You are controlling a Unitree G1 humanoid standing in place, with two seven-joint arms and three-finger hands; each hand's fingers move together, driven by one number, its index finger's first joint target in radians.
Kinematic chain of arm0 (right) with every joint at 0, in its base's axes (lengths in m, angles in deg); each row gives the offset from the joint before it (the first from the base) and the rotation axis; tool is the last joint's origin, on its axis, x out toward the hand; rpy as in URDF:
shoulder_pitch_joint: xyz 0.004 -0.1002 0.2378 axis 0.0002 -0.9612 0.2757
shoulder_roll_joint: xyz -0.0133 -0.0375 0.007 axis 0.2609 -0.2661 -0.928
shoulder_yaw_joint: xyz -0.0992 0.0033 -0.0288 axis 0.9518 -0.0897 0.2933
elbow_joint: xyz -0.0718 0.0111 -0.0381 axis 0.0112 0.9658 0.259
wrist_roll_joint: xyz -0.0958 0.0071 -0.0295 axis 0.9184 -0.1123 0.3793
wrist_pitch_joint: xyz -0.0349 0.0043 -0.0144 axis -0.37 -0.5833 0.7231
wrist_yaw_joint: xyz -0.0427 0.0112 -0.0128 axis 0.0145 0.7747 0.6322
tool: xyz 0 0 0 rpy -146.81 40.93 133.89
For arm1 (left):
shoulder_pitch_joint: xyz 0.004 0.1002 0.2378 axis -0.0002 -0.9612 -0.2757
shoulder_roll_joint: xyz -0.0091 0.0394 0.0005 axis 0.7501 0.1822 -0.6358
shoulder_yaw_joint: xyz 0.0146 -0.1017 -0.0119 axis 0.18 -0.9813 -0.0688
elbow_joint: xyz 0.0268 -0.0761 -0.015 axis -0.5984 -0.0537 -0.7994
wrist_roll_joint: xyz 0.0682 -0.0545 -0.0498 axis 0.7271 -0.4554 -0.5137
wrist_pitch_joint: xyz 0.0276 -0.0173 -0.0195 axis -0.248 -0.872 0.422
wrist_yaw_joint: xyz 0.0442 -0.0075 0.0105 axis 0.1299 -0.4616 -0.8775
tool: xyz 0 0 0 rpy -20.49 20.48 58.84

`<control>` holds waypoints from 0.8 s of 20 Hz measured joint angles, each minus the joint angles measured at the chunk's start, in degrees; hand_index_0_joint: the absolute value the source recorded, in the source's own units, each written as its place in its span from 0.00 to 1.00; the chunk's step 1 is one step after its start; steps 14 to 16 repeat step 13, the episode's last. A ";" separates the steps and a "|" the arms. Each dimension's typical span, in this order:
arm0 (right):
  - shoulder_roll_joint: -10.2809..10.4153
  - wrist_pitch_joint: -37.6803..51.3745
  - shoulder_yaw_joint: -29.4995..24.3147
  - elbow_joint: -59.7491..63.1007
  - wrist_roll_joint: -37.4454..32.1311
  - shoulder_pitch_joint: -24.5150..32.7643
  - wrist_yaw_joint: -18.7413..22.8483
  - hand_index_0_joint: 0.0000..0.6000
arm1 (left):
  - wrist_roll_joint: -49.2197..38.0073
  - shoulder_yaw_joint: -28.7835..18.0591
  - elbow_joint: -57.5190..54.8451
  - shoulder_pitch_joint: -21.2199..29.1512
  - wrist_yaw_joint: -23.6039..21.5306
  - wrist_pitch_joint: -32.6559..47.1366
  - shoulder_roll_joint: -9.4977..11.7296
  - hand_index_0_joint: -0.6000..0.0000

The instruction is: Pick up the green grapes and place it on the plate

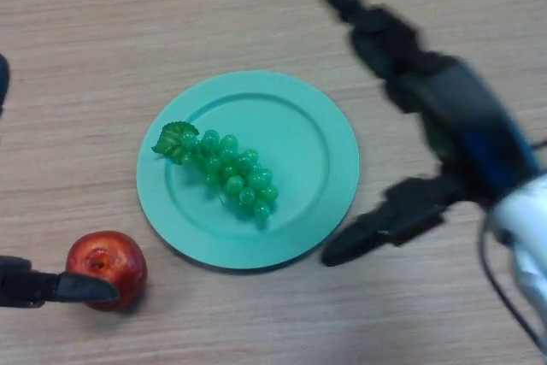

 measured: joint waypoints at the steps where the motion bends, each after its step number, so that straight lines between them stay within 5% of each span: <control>1: 0.06 0.08 -1.71 -1.52 -0.45 -2.06 0.00 0.00 | -0.01 0.03 -1.09 0.58 0.00 -1.38 0.07 1.00; 5: -0.23 1.38 -3.57 -3.52 -4.23 -7.67 0.09 0.00 | 0.18 0.53 -2.79 1.01 0.00 -3.66 0.34 1.00; 16: -1.07 1.35 -3.87 -5.68 -5.00 -8.21 0.10 0.00 | 0.39 2.56 -4.06 3.50 -0.07 -7.04 1.98 1.00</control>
